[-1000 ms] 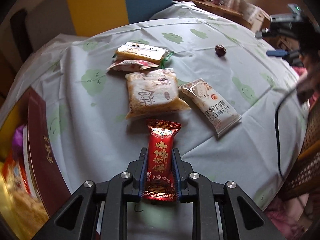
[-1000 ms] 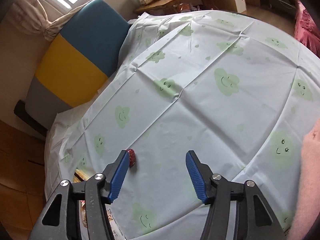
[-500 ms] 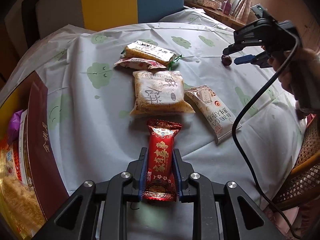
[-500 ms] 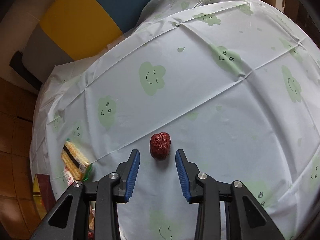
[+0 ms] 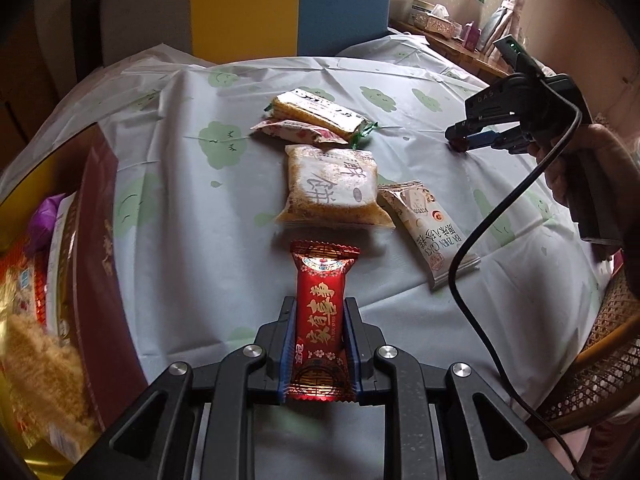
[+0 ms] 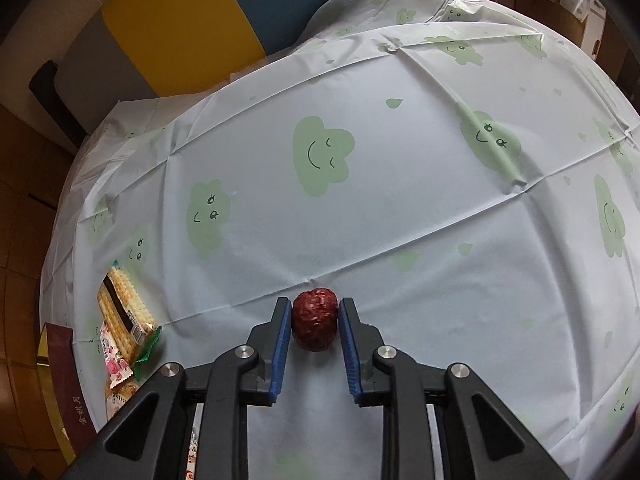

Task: Organize snacks
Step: 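Carry the red candy into the gold tray and open the left gripper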

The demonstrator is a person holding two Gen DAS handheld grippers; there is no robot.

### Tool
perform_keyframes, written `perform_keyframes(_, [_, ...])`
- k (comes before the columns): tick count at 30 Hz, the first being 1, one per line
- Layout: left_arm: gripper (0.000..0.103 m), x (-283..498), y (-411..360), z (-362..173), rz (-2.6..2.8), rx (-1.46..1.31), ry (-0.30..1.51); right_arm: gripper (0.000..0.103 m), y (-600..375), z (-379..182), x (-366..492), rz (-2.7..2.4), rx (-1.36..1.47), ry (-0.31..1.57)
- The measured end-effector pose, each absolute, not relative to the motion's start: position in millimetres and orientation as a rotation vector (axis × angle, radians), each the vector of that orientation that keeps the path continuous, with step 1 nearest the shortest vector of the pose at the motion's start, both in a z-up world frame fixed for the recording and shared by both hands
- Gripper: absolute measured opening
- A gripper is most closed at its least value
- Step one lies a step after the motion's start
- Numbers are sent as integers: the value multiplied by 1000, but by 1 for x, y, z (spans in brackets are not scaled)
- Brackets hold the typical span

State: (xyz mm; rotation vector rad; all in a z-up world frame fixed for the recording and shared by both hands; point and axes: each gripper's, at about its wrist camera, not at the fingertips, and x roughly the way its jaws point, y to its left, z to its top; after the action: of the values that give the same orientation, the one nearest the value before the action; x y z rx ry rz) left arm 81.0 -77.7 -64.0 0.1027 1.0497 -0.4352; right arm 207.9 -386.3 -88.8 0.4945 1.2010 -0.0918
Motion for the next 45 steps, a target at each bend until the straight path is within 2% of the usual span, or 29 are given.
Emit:
perform_keyframes(13, [22,82,10,-4,-329,-147,958,25,-368,-82,207,-120,297,1201])
perform_keyframes(23, [23,128,108,-7,-75,-345,975,25,-353,-83,213,-126,235,1202])
perform_keyframes(28, [34,146,134,-18,21,-414,991,25,-351,-83,214,-125,218,1202])
perform_keyframes(30, [38,145,139,-21,38,-424,999,25,-351,-83,214,-124,215,1201])
perform_keyframes(45, [38,86,124,-17,162,-221,949,25,-344,-81,213,-124,178,1198])
